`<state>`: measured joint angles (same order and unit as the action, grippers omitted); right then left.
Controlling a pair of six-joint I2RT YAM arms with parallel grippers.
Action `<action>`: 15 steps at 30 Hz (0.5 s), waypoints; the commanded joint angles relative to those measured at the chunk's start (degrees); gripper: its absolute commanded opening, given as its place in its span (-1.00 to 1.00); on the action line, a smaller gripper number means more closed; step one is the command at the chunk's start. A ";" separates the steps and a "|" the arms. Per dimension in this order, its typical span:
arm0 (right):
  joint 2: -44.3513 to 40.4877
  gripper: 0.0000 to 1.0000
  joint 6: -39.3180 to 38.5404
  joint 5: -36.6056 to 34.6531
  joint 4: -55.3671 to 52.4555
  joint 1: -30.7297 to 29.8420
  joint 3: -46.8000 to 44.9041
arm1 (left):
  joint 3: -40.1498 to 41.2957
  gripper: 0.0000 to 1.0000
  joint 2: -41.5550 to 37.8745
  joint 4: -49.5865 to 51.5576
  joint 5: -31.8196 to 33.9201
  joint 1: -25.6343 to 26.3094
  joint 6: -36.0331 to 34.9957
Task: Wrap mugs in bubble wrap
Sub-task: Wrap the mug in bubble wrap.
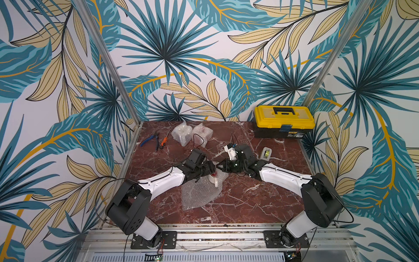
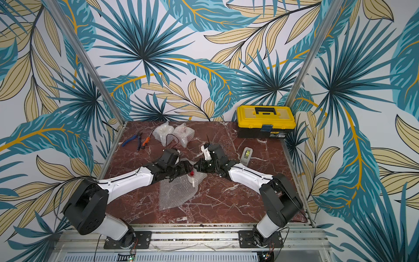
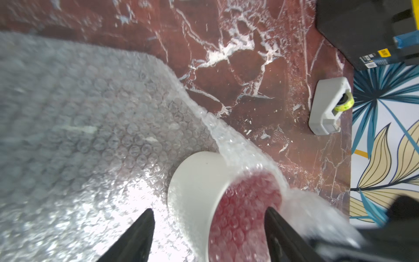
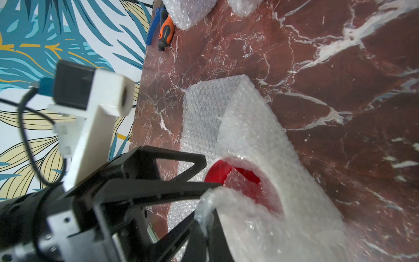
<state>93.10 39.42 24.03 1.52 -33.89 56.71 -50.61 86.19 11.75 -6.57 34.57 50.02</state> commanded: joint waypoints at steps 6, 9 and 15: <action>7.11 -1.00 -0.83 0.67 -8.99 -1.09 6.99 | 9.65 0.65 -11.09 -4.58 0.99 1.07 -1.27; 9.43 -1.00 -1.07 0.71 -11.60 -1.33 8.99 | 11.88 0.72 -13.12 -7.69 -1.33 1.78 -2.73; 10.89 -1.00 -0.31 1.22 -11.93 -1.58 9.65 | 13.59 0.78 -12.01 -11.75 -5.06 3.04 -4.13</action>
<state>103.09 39.29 24.84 -8.08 -34.98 65.69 -38.74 73.67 4.16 -8.97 37.12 47.70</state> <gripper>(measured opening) 0.047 0.887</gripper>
